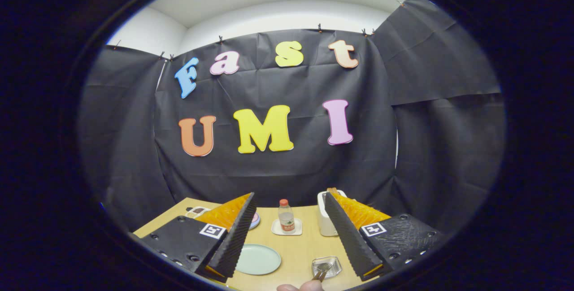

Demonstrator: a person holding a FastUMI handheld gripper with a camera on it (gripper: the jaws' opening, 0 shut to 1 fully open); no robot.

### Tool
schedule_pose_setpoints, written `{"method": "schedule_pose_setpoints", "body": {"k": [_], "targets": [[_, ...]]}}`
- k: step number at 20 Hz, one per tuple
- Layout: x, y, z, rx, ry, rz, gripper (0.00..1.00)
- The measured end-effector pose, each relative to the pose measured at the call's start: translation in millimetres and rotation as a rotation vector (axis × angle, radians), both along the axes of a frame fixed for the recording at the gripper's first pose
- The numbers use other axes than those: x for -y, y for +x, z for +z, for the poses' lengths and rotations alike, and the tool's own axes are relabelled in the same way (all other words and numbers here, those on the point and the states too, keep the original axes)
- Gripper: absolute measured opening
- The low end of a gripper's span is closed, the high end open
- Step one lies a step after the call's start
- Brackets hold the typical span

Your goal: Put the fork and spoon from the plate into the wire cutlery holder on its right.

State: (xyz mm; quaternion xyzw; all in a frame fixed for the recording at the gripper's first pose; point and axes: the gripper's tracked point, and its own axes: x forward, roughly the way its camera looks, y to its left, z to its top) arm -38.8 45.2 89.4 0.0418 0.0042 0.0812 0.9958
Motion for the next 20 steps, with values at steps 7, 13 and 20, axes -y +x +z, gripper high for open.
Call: {"method": "schedule_pose_setpoints", "body": {"k": [7, 13, 20], "targets": [[4.1, -1.8, -4.8, -0.009, 0.011, -0.004, 0.94], [3.8, -3.7, -1.6, 0.002, 0.004, 0.002, 0.94], [5.0, -3.4, -1.7, 0.008, -0.023, 0.000, 0.93]]}}
